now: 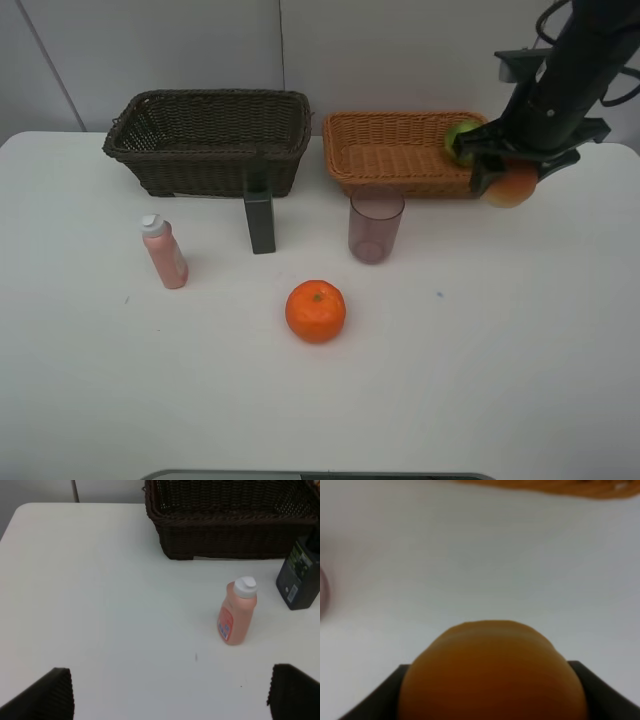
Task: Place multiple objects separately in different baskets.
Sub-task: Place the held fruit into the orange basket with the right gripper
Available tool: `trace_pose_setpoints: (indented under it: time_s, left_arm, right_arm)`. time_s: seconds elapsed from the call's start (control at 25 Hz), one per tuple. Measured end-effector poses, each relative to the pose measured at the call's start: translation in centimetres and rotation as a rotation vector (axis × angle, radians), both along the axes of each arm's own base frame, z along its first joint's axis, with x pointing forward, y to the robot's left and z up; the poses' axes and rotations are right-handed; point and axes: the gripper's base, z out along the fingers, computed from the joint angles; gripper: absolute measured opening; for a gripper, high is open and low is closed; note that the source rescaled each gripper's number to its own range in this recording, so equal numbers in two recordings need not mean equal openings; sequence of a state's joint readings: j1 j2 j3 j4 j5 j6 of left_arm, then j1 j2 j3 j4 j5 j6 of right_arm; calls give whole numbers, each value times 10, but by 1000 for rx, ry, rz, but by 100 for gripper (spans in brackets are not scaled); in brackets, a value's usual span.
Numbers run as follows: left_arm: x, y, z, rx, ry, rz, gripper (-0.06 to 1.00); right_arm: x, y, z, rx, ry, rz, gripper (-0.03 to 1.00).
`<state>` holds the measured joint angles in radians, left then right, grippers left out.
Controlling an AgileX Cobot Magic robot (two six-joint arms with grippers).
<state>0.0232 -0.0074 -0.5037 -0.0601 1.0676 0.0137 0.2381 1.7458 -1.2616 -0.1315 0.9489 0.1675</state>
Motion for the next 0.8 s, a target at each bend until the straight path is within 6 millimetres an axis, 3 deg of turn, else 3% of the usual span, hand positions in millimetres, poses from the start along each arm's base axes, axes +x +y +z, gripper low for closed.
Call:
trace_pose_setpoints:
  time_s: [0.28, 0.56, 0.8]
  left_arm:
    - [0, 0, 0, 0, 0, 0, 100]
    - [0, 0, 0, 0, 0, 0, 100]
    - [0, 0, 0, 0, 0, 0, 100]
  right_arm:
    - [49, 30, 5, 7, -80, 77, 57]
    - [94, 54, -14, 35, -179, 122, 57]
    - [116, 63, -35, 72, -287, 141, 57]
